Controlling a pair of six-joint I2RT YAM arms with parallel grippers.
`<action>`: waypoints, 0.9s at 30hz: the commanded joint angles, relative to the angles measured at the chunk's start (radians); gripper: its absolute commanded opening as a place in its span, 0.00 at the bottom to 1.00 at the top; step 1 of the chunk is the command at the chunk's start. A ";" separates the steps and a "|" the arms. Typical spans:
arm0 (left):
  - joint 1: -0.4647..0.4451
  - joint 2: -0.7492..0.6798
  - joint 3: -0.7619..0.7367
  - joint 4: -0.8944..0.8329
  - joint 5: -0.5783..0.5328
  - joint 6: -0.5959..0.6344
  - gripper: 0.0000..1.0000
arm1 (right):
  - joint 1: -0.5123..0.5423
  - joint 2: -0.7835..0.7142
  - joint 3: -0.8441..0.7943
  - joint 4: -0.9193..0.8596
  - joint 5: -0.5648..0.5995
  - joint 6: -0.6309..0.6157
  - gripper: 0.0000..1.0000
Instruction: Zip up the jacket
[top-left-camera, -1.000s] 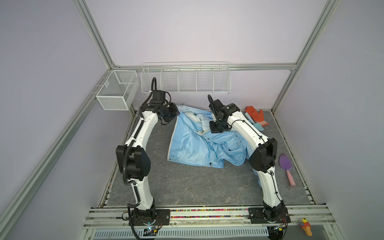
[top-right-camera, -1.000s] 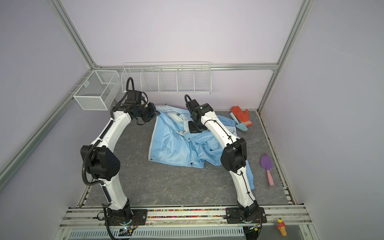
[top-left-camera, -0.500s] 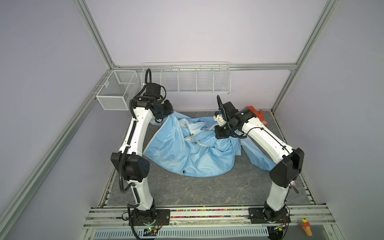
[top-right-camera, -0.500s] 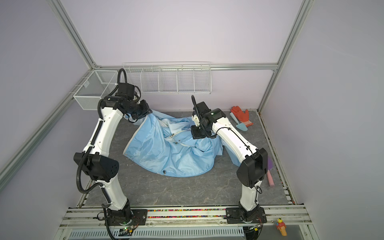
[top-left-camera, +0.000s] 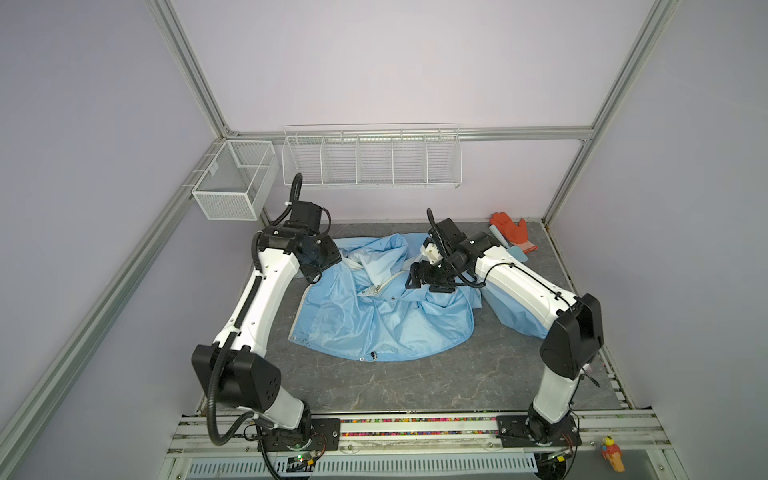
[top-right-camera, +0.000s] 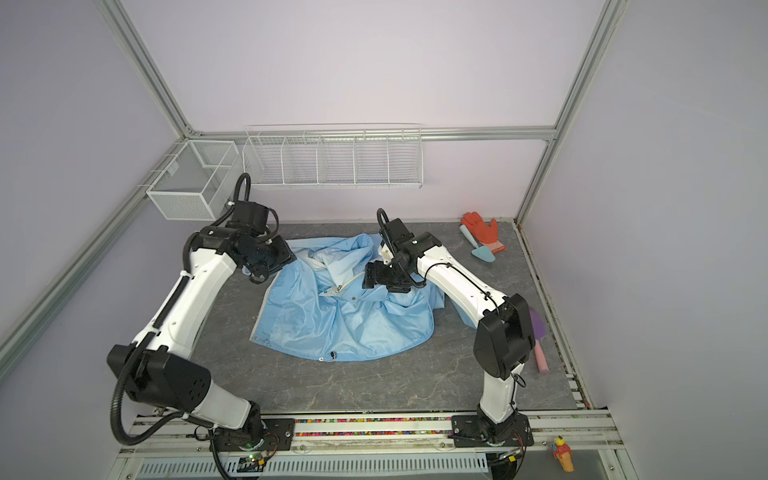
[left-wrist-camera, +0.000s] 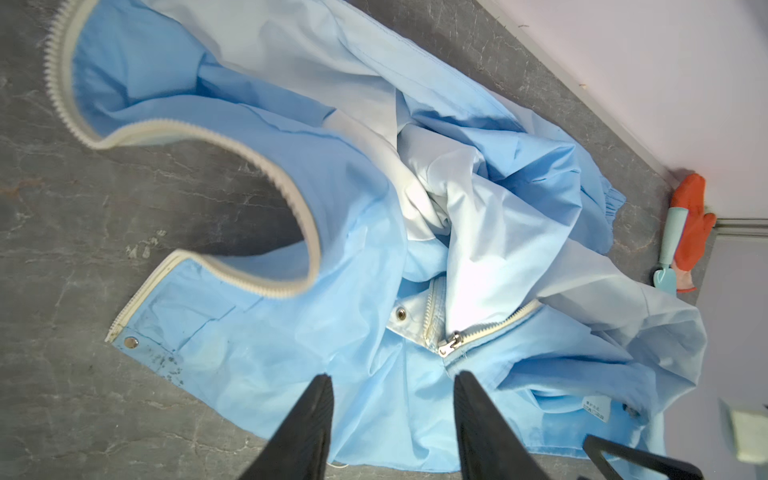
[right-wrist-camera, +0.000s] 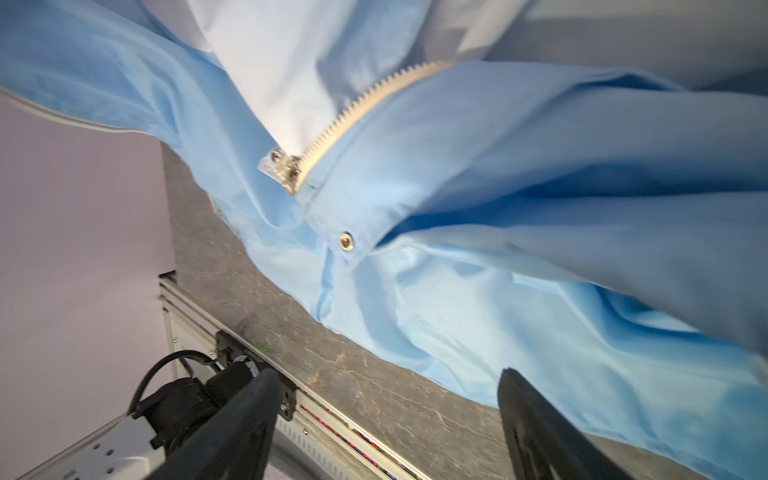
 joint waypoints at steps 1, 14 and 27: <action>0.001 -0.066 -0.077 -0.013 -0.056 -0.049 0.50 | 0.007 0.083 -0.001 0.141 -0.116 0.194 0.87; -0.022 -0.112 -0.179 0.087 0.071 -0.080 0.51 | 0.024 0.220 0.069 0.167 -0.140 0.251 0.32; -0.140 0.374 -0.084 0.465 0.266 -0.171 0.35 | 0.007 -0.127 -0.345 0.088 -0.157 0.001 0.09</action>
